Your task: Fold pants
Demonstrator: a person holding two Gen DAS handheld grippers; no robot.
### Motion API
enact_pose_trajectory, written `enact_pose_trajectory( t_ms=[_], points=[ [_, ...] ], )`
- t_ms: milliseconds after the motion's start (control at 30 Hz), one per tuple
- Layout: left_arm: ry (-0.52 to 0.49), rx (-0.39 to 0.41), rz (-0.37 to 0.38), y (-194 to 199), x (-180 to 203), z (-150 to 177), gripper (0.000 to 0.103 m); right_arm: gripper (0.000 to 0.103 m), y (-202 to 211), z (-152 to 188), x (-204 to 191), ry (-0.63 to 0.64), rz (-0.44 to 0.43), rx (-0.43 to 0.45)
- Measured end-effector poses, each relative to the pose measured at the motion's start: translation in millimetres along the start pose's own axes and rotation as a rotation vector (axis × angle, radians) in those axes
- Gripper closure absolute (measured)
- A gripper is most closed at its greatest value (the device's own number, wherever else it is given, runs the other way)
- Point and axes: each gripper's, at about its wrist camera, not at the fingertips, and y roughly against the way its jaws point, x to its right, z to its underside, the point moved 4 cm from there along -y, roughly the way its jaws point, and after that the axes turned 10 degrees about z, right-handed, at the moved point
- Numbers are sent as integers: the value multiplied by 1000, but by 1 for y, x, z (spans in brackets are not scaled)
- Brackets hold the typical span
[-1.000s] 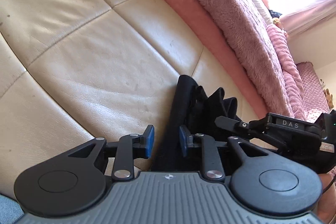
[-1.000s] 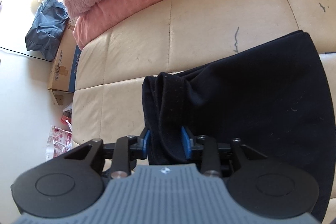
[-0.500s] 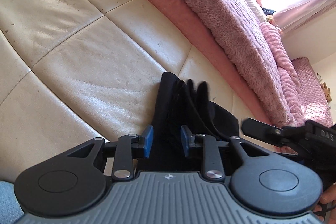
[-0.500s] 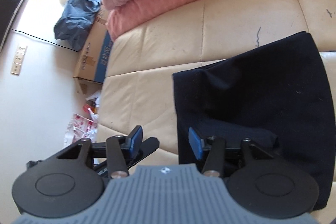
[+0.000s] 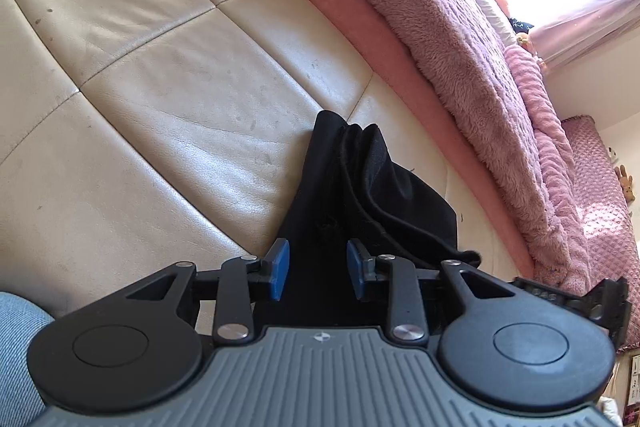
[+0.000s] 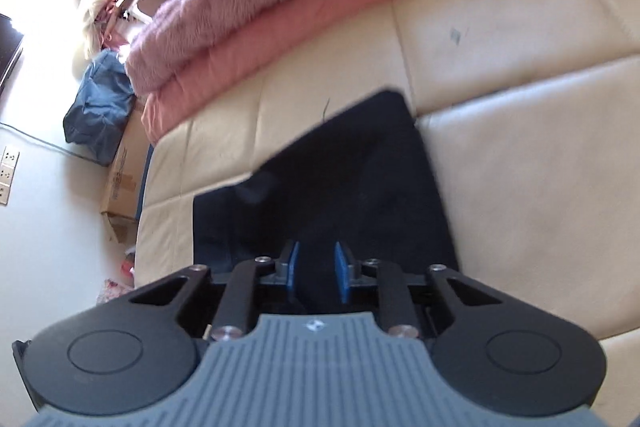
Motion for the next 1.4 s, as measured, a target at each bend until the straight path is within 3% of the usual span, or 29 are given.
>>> enact_pose_trajectory(
  t_ms=[167, 300, 533, 667, 733, 767, 833, 867, 967, 1233, 1400],
  points=[
    [4, 14, -21, 7, -3, -4, 68, 88, -28, 36, -38, 118, -49, -78],
    [1, 5, -20, 3, -2, -2, 67, 88, -43, 63, -54, 214, -24, -106],
    [-154, -11, -54, -10, 24, 10, 66, 90, -42, 73, -56, 242, -47, -121],
    [-272, -28, -124, -19, 37, 19, 53, 87, -13, 59, -43, 270, -42, -8],
    [-295, -23, -145, -23, 37, 20, 48, 76, 3, 50, -29, 266, -4, 64],
    [-294, -21, -142, -26, 35, 19, 42, 71, 11, 44, -19, 255, 14, 100],
    [-280, -11, -126, -30, 31, 14, 40, 70, 21, 33, 1, 217, 39, 141],
    [-270, -8, -110, -32, 30, 12, 37, 66, 24, 28, 10, 192, 47, 147],
    [-221, 3, -62, -40, 22, 5, 29, 65, 27, 18, 36, 140, 52, 160],
    [-103, -3, -15, -58, -3, -5, 29, 65, 1, 9, 62, 58, -19, 124],
    [-109, -12, -2, -69, -8, -11, 29, 64, -12, 3, 72, 12, -54, 110]
  ],
)
